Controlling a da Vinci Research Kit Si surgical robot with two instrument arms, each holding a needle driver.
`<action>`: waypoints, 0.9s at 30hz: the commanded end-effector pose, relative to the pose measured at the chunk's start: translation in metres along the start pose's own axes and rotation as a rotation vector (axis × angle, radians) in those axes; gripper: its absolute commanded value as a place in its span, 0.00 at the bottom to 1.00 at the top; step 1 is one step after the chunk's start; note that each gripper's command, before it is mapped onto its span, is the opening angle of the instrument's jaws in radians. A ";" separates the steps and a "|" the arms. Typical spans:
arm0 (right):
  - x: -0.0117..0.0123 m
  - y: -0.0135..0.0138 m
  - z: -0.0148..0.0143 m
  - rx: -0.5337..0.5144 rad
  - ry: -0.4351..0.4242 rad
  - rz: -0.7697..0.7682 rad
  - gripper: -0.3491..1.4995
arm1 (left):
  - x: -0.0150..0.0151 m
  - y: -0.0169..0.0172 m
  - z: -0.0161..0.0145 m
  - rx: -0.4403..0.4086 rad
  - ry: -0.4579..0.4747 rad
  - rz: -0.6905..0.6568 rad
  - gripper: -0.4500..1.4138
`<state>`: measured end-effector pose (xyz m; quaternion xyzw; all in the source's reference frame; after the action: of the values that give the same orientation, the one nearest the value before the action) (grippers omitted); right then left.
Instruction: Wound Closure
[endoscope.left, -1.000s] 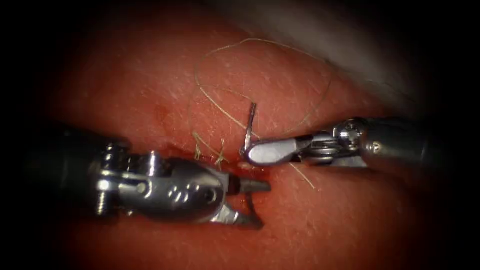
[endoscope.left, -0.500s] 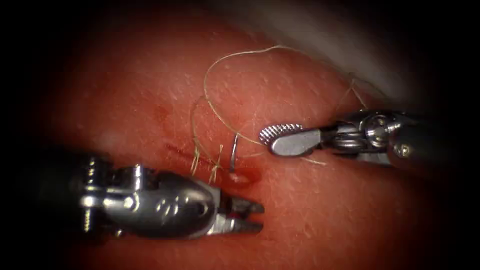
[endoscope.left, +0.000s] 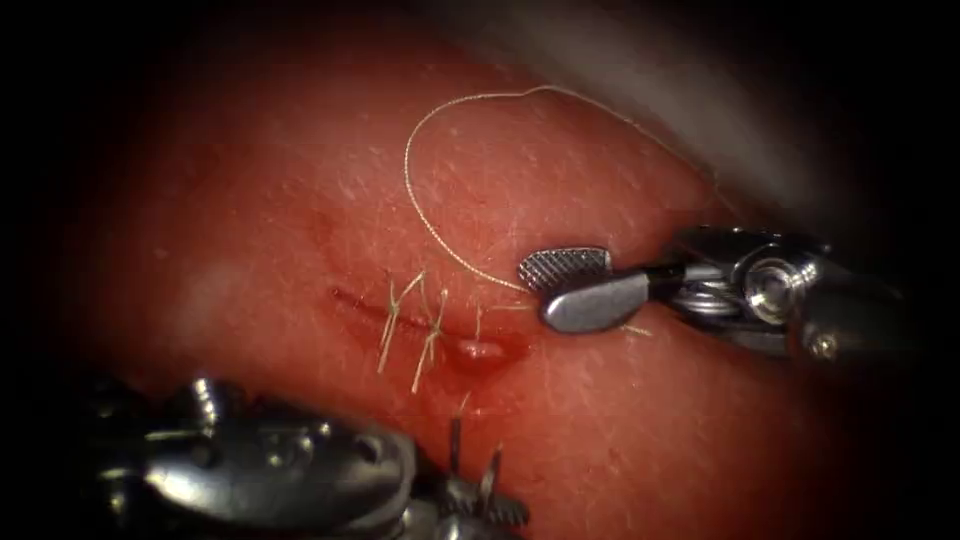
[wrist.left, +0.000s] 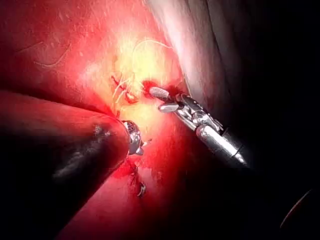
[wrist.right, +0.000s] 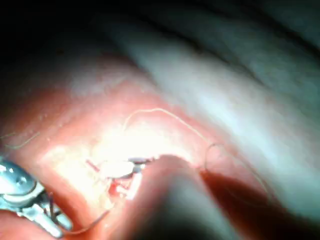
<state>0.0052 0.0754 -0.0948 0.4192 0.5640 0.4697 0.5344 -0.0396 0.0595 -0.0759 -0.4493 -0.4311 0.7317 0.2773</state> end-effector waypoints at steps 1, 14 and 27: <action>-0.0002 0.0002 0.0007 -0.015 -0.013 -0.040 0.95 | 0.0000 0.0003 0.0002 -0.017 -0.008 -0.002 0.05; -0.0008 -0.0022 0.0006 -0.016 -0.040 -0.324 0.90 | 0.0031 0.0035 -0.0043 0.174 -0.040 0.721 0.05; -0.0008 -0.0034 0.0021 -0.180 -0.092 -0.494 0.88 | 0.0060 0.0055 -0.0076 0.218 -0.030 0.790 0.05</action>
<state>0.0068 0.0739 -0.0983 0.2357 0.5760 0.3586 0.6958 -0.0352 0.0648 -0.0855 -0.5381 -0.1472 0.8299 0.0131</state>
